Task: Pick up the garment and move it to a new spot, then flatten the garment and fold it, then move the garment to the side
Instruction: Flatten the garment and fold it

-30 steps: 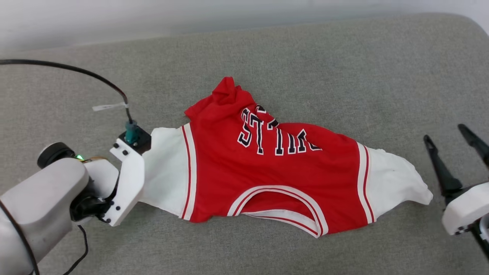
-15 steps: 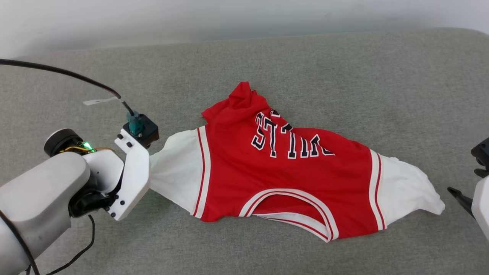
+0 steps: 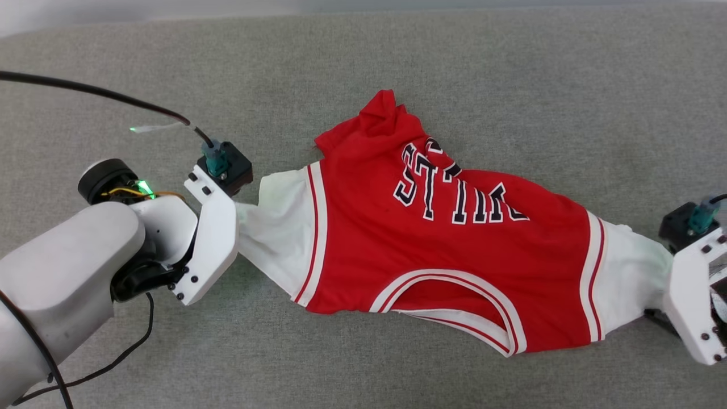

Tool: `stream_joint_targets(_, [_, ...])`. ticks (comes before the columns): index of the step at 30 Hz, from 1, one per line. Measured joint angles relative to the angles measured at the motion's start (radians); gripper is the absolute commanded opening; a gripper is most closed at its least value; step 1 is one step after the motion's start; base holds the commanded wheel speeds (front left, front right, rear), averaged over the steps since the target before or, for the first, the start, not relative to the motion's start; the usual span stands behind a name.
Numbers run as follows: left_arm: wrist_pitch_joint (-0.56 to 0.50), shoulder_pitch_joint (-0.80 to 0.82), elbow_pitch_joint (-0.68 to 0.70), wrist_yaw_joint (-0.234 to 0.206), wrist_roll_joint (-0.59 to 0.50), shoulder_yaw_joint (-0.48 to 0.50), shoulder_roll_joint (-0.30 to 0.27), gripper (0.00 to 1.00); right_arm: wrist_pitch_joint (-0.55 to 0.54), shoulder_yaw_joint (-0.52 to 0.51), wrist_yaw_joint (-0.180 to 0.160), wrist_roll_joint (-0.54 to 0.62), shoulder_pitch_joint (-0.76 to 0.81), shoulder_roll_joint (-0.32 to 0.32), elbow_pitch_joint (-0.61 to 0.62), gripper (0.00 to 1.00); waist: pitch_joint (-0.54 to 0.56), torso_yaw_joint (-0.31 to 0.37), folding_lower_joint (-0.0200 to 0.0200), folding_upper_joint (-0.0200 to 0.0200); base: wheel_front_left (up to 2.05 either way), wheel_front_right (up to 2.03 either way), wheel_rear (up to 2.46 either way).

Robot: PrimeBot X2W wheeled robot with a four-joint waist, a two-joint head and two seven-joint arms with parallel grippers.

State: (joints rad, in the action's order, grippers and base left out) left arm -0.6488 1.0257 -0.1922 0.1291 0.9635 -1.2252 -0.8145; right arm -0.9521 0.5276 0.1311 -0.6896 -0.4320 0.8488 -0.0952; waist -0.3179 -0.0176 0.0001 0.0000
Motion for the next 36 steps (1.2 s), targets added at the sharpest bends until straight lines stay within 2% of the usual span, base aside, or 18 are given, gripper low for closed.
stream_joint_targets(9, [0.030, 0.014, -0.008, 0.000, 0.010, -0.015, -0.004, 0.00, 0.094, 0.074, 0.001, -0.025, -0.039, -0.047, -0.120, 1.00, -0.027, 0.004, -0.0002, 0.0000, 0.00, 0.00, 0.00])
stream_joint_targets(10, [0.038, 0.013, -0.013, 0.000, 0.017, -0.019, -0.007, 0.00, 0.128, 0.089, 0.001, -0.028, -0.047, -0.050, -0.134, 0.79, -0.022, 0.009, -0.0002, 0.0000, 0.00, 0.00, 0.00])
stream_joint_targets(11, [0.044, 0.013, -0.016, 0.000, 0.019, -0.021, -0.007, 0.00, 0.146, 0.096, 0.001, -0.030, -0.050, -0.051, -0.142, 0.02, -0.018, 0.011, -0.0002, 0.0000, 0.00, 0.00, 0.00])
stream_joint_targets(17, [0.110, 0.005, -0.029, 0.000, 0.050, -0.023, -0.013, 0.00, 0.241, 0.096, 0.000, -0.076, -0.054, -0.053, -0.149, 0.00, 0.031, 0.019, -0.0001, 0.0000, 0.00, 0.00, 0.00])
stream_joint_targets(23, [0.193, 0.004, -0.010, 0.000, 0.080, 0.005, -0.033, 0.00, 0.310, 0.060, 0.000, -0.105, -0.015, 0.002, -0.056, 0.00, 0.107, 0.024, -0.0001, 0.0000, 0.00, 0.00, 0.00])
stream_joint_targets(28, [0.241, 0.037, 0.034, 0.000, 0.060, 0.022, -0.064, 0.00, 0.338, -0.020, 0.000, -0.127, -0.010, 0.037, 0.044, 0.00, 0.165, 0.026, -0.0001, 0.0000, 0.00, 0.00, 0.00])
stream_joint_targets(36, [0.283, 0.154, 0.106, 0.000, 0.061, 0.074, -0.060, 0.00, 0.336, -0.161, 0.000, -0.117, -0.061, 0.063, 0.181, 0.00, 0.196, 0.006, -0.0001, 0.0000, 0.00, 0.00, 0.00])
